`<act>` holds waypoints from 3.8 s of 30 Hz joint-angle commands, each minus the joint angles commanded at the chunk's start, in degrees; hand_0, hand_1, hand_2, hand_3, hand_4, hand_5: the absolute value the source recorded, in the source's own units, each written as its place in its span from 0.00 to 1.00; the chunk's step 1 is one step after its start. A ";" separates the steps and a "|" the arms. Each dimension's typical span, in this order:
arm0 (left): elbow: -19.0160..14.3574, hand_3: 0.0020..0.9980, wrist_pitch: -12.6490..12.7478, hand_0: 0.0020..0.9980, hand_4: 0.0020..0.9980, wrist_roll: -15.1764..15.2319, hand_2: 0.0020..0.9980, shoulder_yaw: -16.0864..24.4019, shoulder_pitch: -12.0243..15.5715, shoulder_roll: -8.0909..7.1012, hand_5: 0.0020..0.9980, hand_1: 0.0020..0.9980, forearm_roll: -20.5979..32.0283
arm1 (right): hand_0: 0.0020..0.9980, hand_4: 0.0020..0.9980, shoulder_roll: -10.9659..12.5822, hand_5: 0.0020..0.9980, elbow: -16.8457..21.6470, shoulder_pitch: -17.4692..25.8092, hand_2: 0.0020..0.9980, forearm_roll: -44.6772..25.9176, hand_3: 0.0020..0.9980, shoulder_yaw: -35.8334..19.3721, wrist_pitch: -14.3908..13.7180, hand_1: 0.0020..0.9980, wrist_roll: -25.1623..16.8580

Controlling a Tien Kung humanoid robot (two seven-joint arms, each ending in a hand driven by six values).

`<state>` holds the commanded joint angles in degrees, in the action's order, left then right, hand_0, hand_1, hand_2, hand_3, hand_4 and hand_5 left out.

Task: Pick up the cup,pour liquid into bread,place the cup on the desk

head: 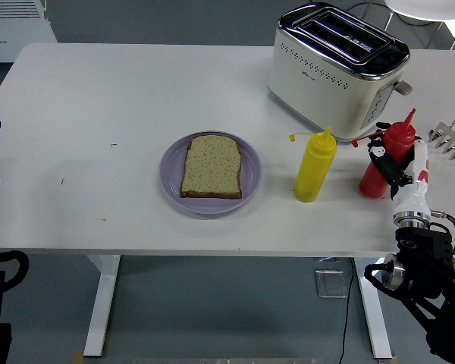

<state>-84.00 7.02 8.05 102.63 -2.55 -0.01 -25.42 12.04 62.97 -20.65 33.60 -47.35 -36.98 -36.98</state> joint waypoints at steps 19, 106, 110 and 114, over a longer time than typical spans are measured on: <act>-0.02 0.72 -0.01 0.81 0.49 0.04 0.73 -0.14 0.20 0.00 1.00 0.74 -0.01 | 0.50 0.68 0.19 0.07 0.37 1.62 0.53 4.68 0.67 -0.36 0.00 0.49 0.00; 0.08 0.72 -0.03 0.81 0.49 0.11 0.73 -0.69 -0.01 -0.44 1.00 0.74 -0.07 | 0.89 0.78 2.73 0.33 27.18 23.96 0.88 5.28 0.92 -26.61 8.63 0.81 1.83; 0.07 0.72 -0.02 0.81 0.49 0.11 0.73 -0.54 -0.05 -0.45 1.00 0.74 -0.06 | 0.88 0.74 2.35 0.42 26.91 23.73 0.83 -1.65 0.89 -28.97 12.87 0.78 3.25; 0.01 0.72 -0.02 0.81 0.49 0.12 0.73 -0.35 -0.17 -0.44 1.00 0.74 -0.04 | 0.88 0.74 1.85 0.42 25.94 23.43 0.83 -8.56 0.89 -31.08 17.43 0.78 5.06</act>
<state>-83.99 7.01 8.17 102.27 -2.71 -0.44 -25.46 13.89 88.91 2.78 25.04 -78.43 -19.55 -31.91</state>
